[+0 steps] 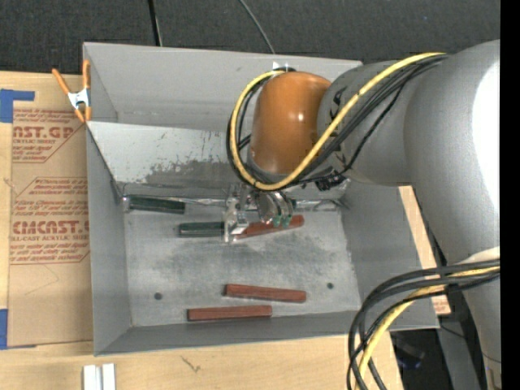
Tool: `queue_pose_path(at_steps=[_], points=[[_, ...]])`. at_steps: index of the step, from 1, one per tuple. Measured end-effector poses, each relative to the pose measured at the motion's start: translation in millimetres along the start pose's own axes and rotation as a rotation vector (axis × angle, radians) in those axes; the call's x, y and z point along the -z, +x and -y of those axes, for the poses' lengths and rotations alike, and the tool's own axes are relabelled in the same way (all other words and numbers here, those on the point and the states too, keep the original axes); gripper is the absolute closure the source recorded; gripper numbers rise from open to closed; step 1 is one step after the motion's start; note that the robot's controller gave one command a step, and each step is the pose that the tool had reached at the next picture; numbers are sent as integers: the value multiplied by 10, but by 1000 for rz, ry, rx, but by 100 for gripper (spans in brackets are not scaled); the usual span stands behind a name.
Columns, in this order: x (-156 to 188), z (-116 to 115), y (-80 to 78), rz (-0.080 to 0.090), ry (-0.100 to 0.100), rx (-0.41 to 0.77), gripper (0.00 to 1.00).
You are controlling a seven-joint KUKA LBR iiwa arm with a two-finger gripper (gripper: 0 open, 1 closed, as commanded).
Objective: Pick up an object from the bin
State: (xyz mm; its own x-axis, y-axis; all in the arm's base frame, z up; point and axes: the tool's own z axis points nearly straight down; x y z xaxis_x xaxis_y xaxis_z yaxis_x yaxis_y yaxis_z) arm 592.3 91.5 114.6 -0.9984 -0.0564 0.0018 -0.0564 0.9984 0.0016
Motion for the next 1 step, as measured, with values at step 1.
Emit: queue_pose_path(at_steps=[1], points=[[1306,-74,318,4,1,63,100]])
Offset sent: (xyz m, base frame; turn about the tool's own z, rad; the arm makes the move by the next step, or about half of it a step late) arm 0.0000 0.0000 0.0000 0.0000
